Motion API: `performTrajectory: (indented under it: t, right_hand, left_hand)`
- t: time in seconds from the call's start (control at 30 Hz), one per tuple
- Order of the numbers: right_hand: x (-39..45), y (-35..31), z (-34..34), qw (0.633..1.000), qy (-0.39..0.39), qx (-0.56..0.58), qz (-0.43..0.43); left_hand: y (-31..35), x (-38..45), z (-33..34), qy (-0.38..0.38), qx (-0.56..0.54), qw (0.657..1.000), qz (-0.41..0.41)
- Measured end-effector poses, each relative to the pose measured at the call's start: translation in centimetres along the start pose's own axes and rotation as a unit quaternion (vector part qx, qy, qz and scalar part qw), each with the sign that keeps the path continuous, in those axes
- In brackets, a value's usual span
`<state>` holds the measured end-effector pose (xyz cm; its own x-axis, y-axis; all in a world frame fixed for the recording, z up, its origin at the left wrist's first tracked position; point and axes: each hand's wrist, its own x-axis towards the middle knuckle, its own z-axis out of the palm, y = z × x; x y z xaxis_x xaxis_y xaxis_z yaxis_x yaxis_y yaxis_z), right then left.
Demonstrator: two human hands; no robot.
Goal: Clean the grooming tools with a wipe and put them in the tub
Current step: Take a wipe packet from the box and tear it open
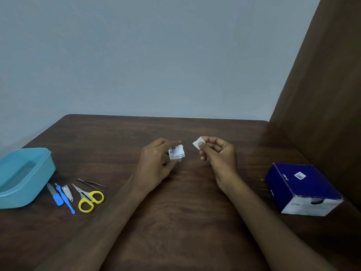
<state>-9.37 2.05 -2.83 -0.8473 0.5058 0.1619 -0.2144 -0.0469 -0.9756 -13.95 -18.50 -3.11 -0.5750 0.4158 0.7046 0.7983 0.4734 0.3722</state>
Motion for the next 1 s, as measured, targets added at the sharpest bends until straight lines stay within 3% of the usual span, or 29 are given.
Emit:
performTrajectory:
  t: [0.17,0.27,0.33,0.43,0.53,0.73,1.0]
  right_hand:
    - [0.7,-0.7,-0.8,0.995,0.080,0.055,-0.002]
    - [1.2,-0.9,-1.7,0.990,0.130,0.044,-0.019]
    - [1.4,-0.8,-2.3,0.989,0.146,0.012,-0.034]
    - [1.4,-0.8,-2.6,0.989,0.141,-0.002,-0.037]
    - [1.4,-0.3,-2.3,0.993,0.117,-0.022,-0.010]
    - [1.5,0.4,-2.1,0.961,0.094,-0.260,-0.019]
    - [1.5,0.6,-1.8,0.939,0.122,-0.316,-0.055]
  left_hand:
    - [2.7,2.2,1.3,-0.011,-0.122,0.984,-0.129]
    - [4.3,4.0,3.7,-0.026,-0.136,0.977,-0.162]
    - [5.1,4.7,5.1,-0.037,-0.113,0.982,-0.149]
    - [5.5,4.2,7.1,-0.107,0.022,0.991,-0.079]
    - [4.2,3.5,8.0,-0.149,0.044,0.983,-0.099]
    - [3.1,3.7,7.8,-0.100,-0.017,0.987,-0.123]
    - [4.3,3.3,7.5,-0.095,0.119,0.981,-0.119]
